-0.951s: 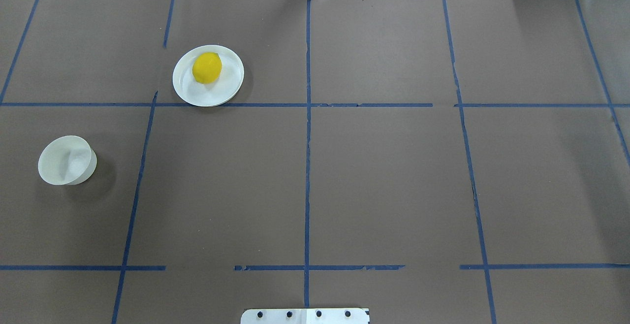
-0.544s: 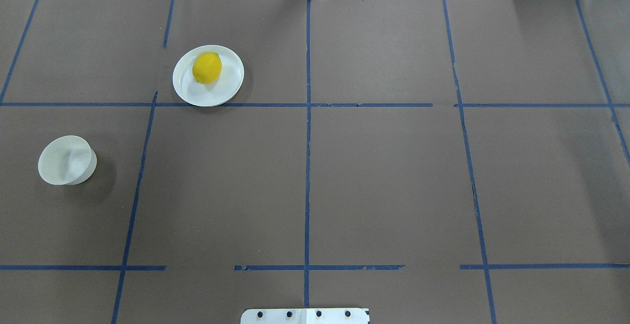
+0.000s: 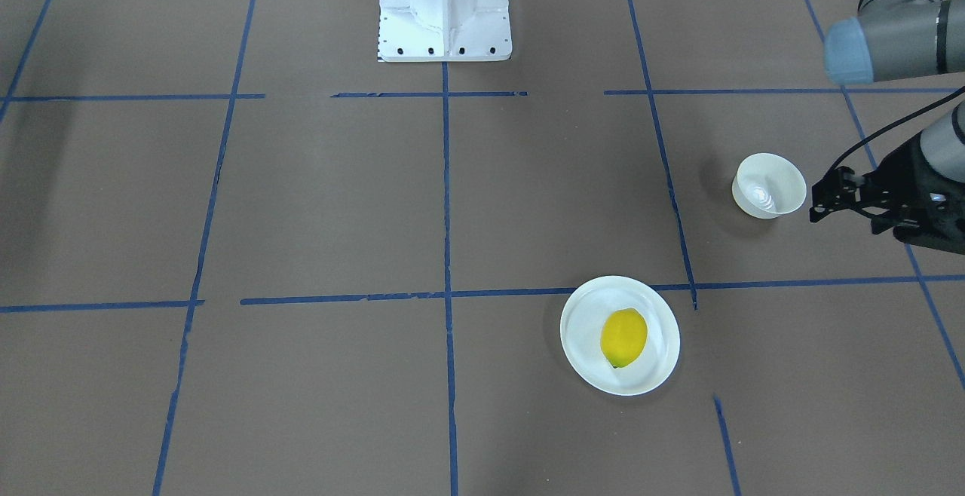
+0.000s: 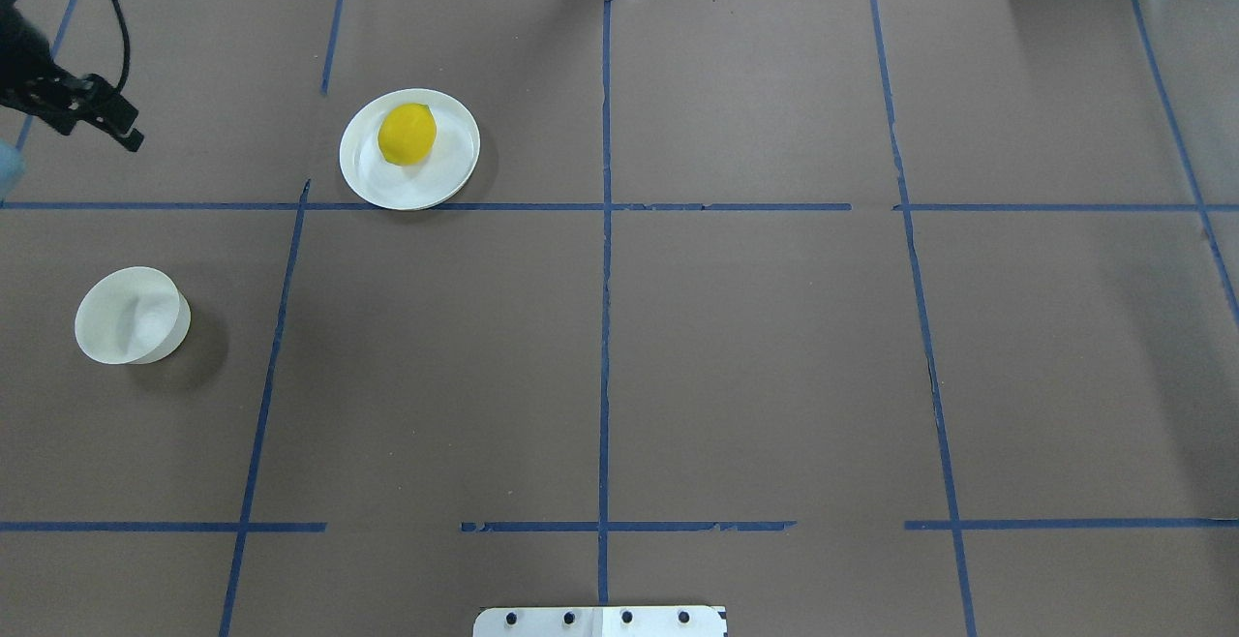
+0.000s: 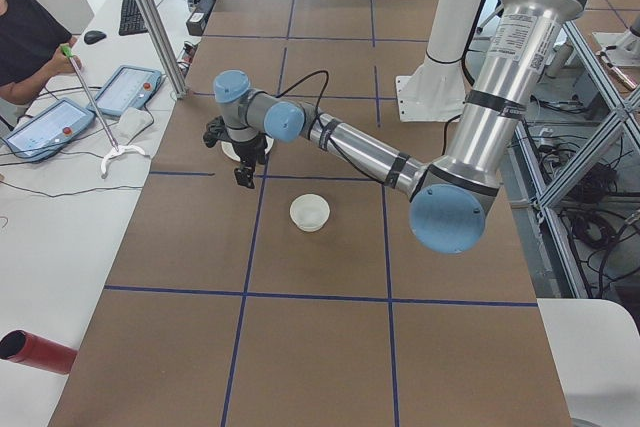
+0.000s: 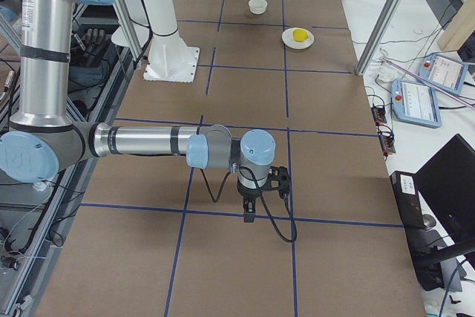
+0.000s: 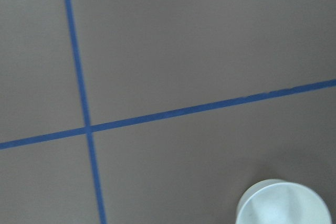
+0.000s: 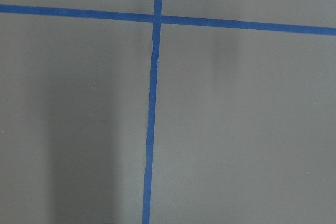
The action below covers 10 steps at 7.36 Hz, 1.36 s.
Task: Move lemon from plate to bowl
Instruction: 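Move the left gripper over the yellow lemon on the white plate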
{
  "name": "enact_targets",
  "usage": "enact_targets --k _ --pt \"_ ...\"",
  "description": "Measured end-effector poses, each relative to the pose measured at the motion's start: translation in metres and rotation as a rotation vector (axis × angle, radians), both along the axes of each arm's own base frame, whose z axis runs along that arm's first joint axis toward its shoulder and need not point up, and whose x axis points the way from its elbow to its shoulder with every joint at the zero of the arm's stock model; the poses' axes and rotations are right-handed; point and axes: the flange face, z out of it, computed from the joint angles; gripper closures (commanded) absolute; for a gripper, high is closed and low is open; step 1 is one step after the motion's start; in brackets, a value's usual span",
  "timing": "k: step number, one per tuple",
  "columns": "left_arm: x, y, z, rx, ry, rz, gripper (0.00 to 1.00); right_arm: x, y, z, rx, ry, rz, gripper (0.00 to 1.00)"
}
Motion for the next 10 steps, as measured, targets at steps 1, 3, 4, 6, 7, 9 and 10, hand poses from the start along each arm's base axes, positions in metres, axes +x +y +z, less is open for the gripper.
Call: enact_targets --k 1,3,4,6,7,9,10 --pt "0.022 -0.012 -0.019 0.037 0.043 -0.002 0.05 0.000 0.000 0.000 0.000 0.000 0.000 0.00" --pt "0.085 -0.037 -0.035 0.062 0.087 -0.089 0.06 0.000 0.000 0.000 0.000 0.000 0.000 0.00" --pt "0.113 -0.054 -0.042 0.067 0.097 -0.138 0.06 0.000 0.000 0.000 0.000 0.000 0.000 0.00" --pt "0.172 -0.081 -0.081 0.082 0.117 -0.137 0.04 0.000 0.000 0.000 0.000 0.000 0.000 0.00" --pt "0.187 -0.087 -0.094 0.094 0.120 -0.124 0.02 0.000 0.000 0.000 0.000 0.000 0.000 0.00" --pt "0.206 -0.089 -0.093 0.157 0.084 -0.091 0.01 0.000 0.000 0.000 0.000 0.000 0.000 0.00" --pt "0.219 -0.086 -0.089 0.183 0.055 -0.083 0.01 0.000 0.000 0.000 0.000 0.000 0.000 0.00"
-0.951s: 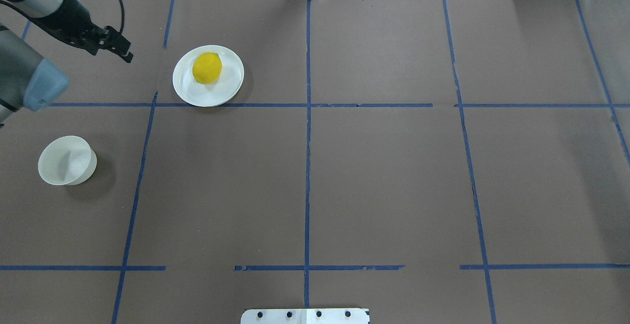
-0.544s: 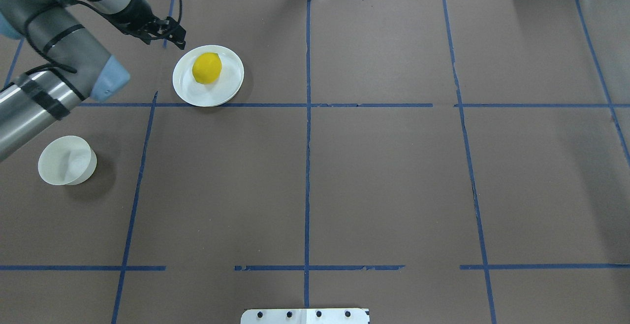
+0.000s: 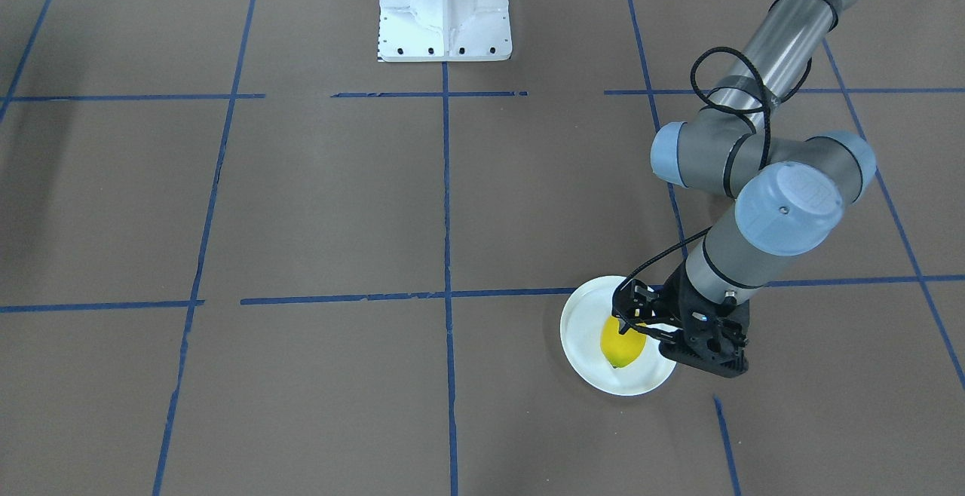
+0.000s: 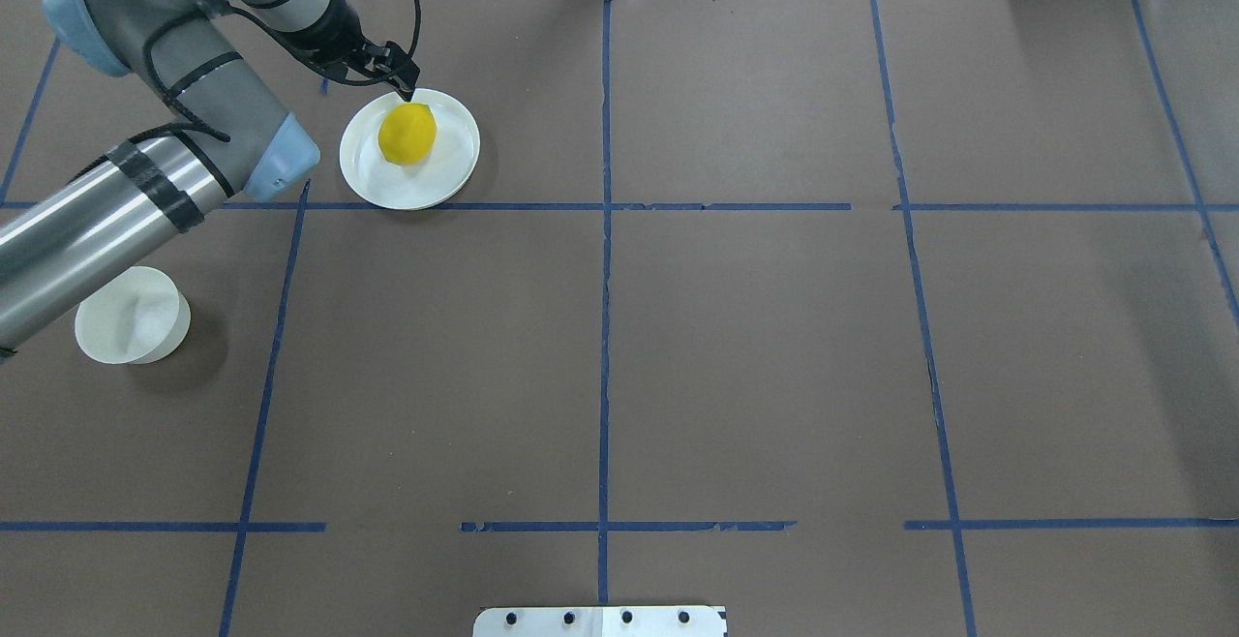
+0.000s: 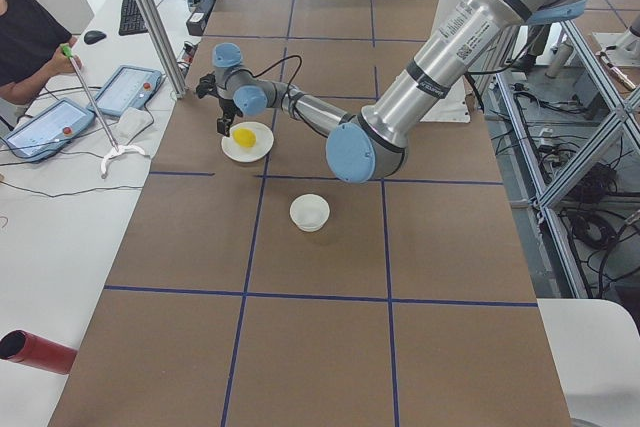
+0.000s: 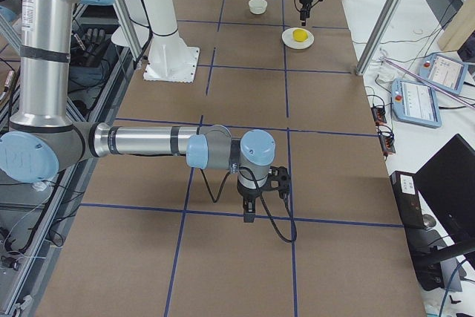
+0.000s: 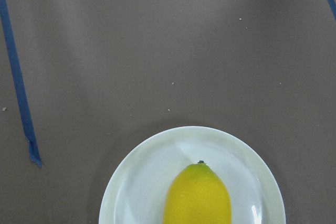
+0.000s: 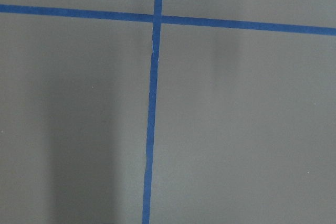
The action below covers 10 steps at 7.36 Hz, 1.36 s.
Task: Move lemon from plate to bowl
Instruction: 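Lower the left gripper and close it around the lemon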
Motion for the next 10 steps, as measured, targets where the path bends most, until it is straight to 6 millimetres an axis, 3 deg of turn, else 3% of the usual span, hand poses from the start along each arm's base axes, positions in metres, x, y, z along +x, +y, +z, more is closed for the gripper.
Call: enact_targets --k 3,8,9,10 --pt "0.034 0.009 0.017 0.022 -0.010 0.020 0.01 0.000 0.000 0.000 0.000 0.000 0.000 0.00" --pt "0.057 0.011 0.037 0.022 0.015 0.019 0.09 0.000 0.000 0.000 0.000 0.000 0.000 0.00" --pt "0.061 0.013 0.037 0.022 0.016 0.022 0.18 0.000 0.000 0.000 0.000 0.000 0.000 0.00" --pt "0.065 0.016 0.037 0.021 0.017 0.026 0.58 0.000 0.000 0.000 0.000 0.000 0.000 0.00"
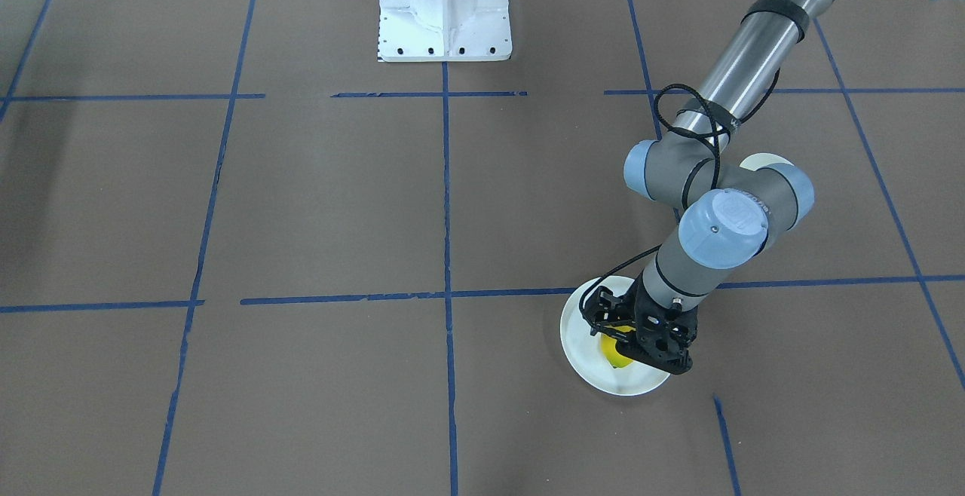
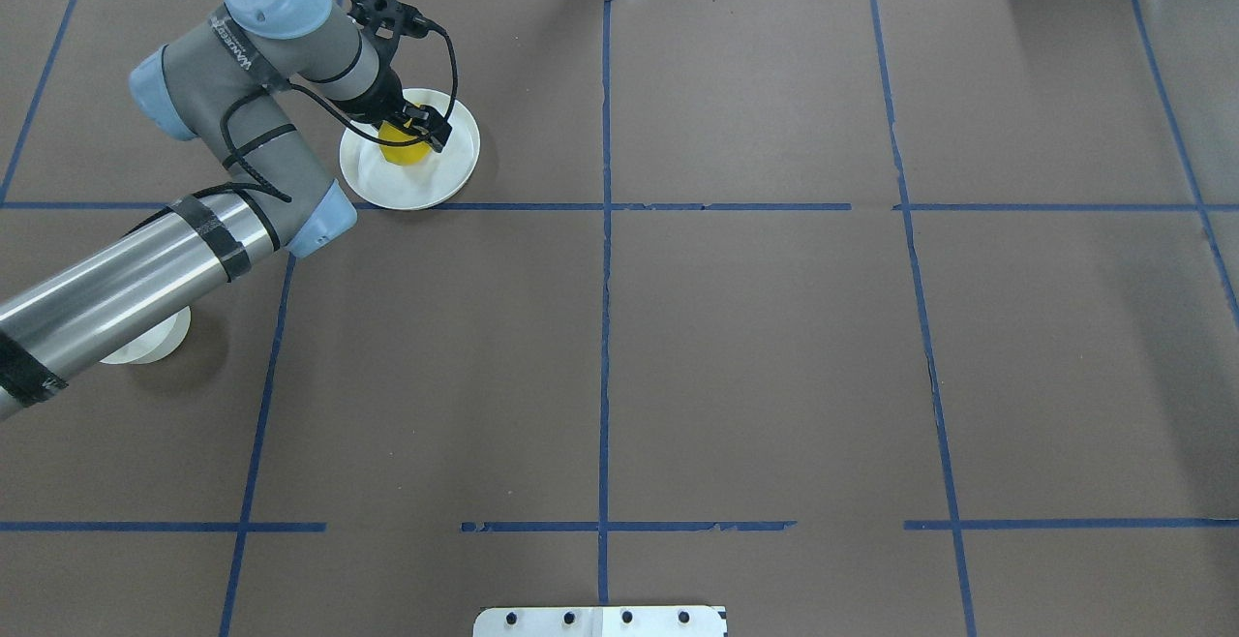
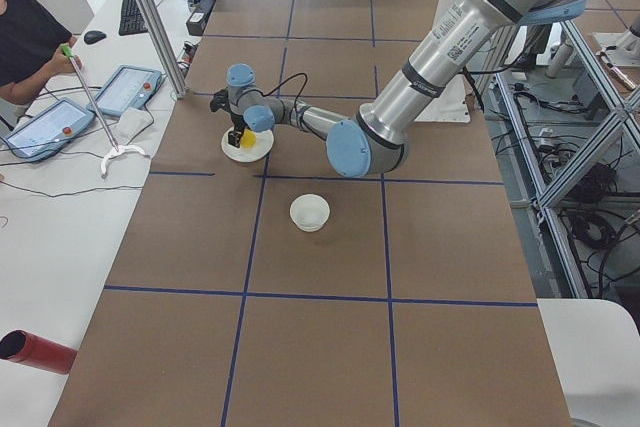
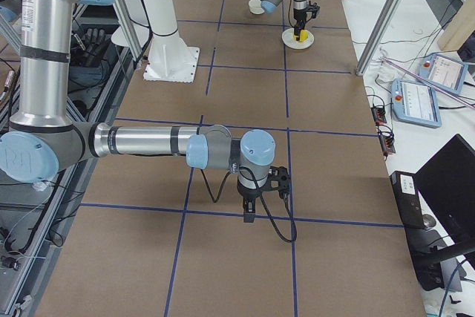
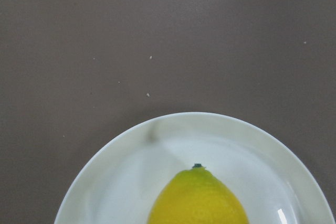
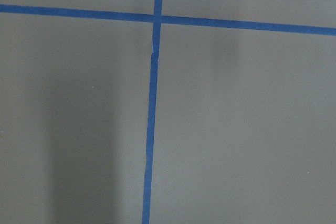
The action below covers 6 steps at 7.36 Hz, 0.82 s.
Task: Move lemon from plate to bowl
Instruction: 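Lower the left gripper and close it around the lemon, then lift the lemon and carry it with the left gripper over the white bowl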
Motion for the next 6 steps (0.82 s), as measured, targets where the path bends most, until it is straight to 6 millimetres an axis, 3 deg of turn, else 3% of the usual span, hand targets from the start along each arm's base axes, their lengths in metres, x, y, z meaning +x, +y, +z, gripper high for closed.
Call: enact_targets --k 1,3,5,6 --pt "0.002 0.001 -0.001 -0.007 0.003 -0.003 0.98 0.000 0.000 0.000 0.000 0.000 0.000 0.00" --pt "-0.004 0.000 -0.008 -0.029 0.011 -0.027 1.00 0.000 0.000 0.000 0.000 0.000 0.000 0.00" --pt "-0.040 -0.001 -0.035 -0.044 0.007 -0.067 1.00 0.000 0.000 0.000 0.000 0.000 0.000 0.00" --pt "-0.068 0.018 -0.038 -0.058 -0.004 -0.079 1.00 0.000 0.000 0.000 0.000 0.000 0.000 0.00"
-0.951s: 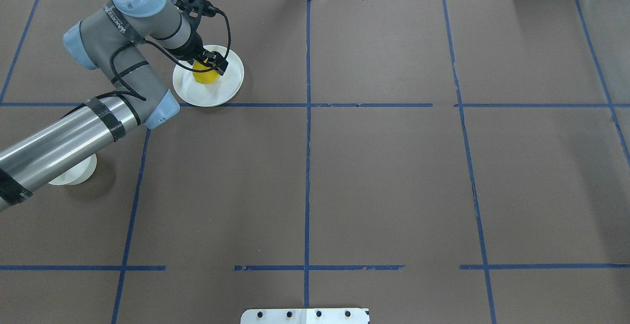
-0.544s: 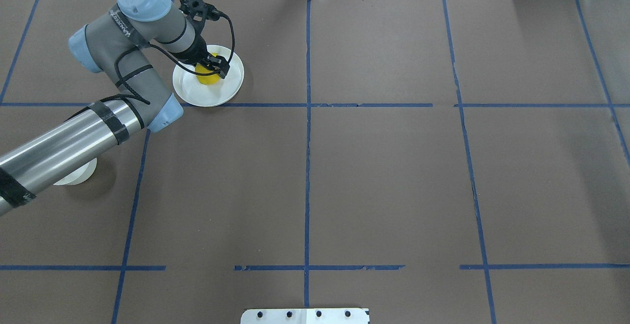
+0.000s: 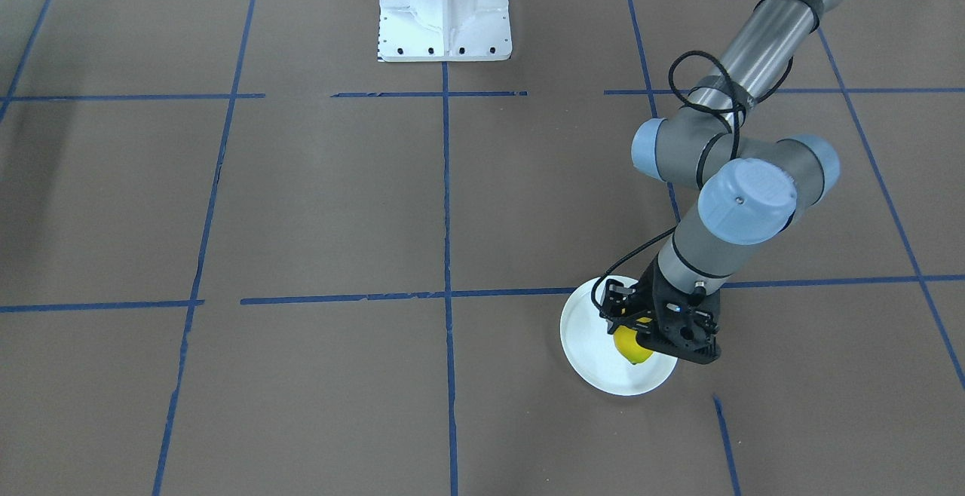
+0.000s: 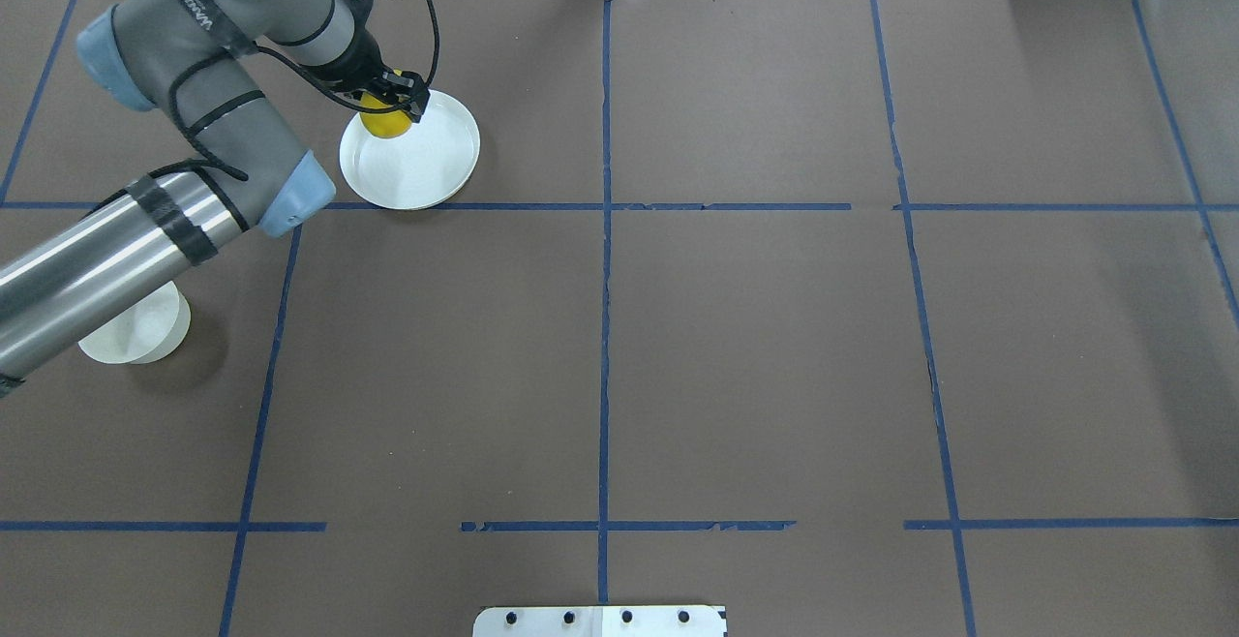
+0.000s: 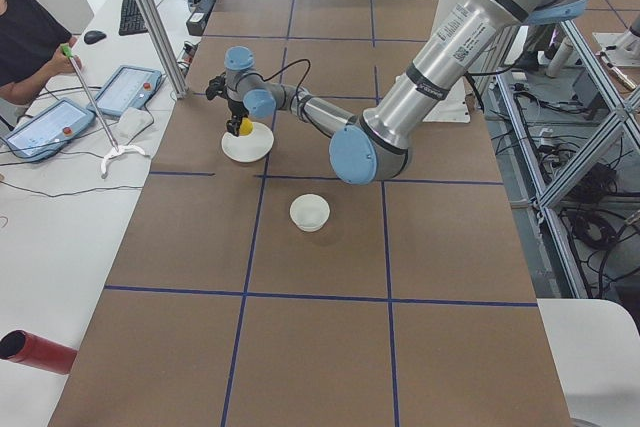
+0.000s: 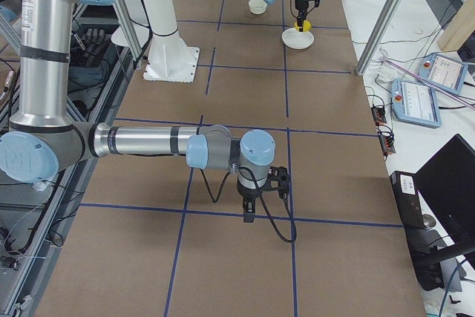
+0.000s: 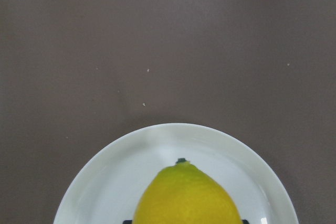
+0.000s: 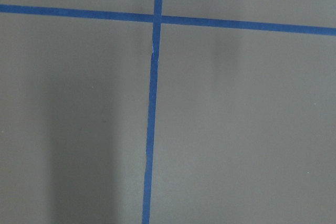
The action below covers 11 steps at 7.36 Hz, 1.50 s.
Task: Move lemon from plate to bowl
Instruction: 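Lift the lemon and carry it with the left gripper over the white bowl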
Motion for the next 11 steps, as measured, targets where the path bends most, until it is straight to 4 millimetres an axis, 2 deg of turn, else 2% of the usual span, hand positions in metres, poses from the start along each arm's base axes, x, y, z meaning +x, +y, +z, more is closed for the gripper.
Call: enact_targets --k 2,3,4,5,6,8,9,11 --pt "-0.064 0.071 0.015 -0.063 -0.053 -0.009 1.00 0.000 0.000 0.000 0.000 0.000 0.000 0.00" --pt "-0.095 0.110 0.036 -0.107 -0.088 -0.012 1.00 0.000 0.000 0.000 0.000 0.000 0.000 0.00" --pt "-0.123 0.148 0.077 -0.169 -0.133 -0.011 1.00 0.000 0.000 0.000 0.000 0.000 0.000 0.00" --pt "-0.144 0.176 0.122 -0.237 -0.179 -0.009 1.00 0.000 0.000 0.000 0.000 0.000 0.000 0.00" --pt "-0.153 0.193 0.155 -0.300 -0.204 0.003 1.00 0.000 0.000 0.000 0.000 0.000 0.000 0.00" --pt "-0.149 0.201 0.190 -0.369 -0.180 0.042 1.00 0.000 0.000 0.000 0.000 0.000 0.000 0.00" --pt "-0.146 0.201 0.200 -0.384 -0.155 0.061 1.00 0.000 0.000 0.000 0.000 0.000 0.000 0.00" --pt "-0.143 0.201 0.205 -0.395 -0.133 0.079 1.00 0.000 0.000 0.000 0.000 0.000 0.000 0.00"
